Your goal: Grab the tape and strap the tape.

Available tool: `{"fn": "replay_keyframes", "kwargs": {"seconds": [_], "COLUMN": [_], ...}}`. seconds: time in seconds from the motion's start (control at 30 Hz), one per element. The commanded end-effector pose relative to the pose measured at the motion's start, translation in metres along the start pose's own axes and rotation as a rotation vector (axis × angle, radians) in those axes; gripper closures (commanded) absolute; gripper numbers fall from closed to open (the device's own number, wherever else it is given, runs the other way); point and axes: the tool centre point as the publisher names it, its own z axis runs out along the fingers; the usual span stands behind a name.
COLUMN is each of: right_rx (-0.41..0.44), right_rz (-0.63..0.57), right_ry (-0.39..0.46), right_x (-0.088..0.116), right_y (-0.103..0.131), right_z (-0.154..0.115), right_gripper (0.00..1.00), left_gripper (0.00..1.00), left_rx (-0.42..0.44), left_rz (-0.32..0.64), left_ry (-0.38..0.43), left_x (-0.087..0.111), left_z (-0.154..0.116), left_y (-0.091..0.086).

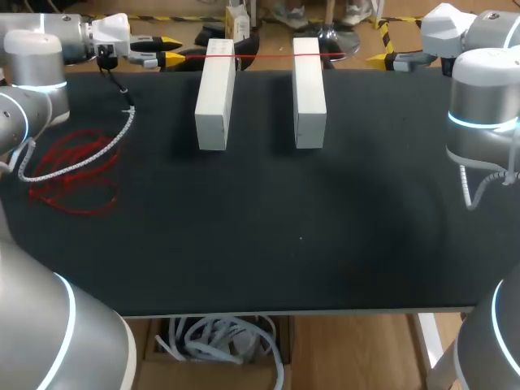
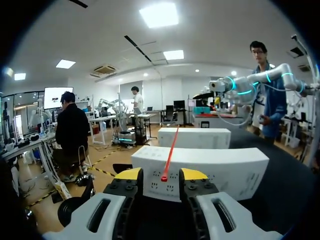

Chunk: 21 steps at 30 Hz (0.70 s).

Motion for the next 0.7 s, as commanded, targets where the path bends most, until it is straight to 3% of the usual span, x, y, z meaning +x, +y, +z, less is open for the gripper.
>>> {"fn": "replay_keyframes", "kwargs": {"seconds": [0.03,0.7], "right_rx": [0.0,0.0], "right_rz": [0.0,0.0], "right_ry": [0.001,0.001], "right_x": [0.0,0.0], "right_y": [0.0,0.0], "right_z": [0.0,0.0], "right_gripper": [0.0,0.0], "left_gripper": [0.69,0.82], "left_rx": [0.008,0.003], "left_rz": [0.003,-0.012], "left_ry": [0.642,0.679], "left_x": [-0.011,-0.001], "left_z": [0.003,0.008], "left_y": [0.009,0.019]}}
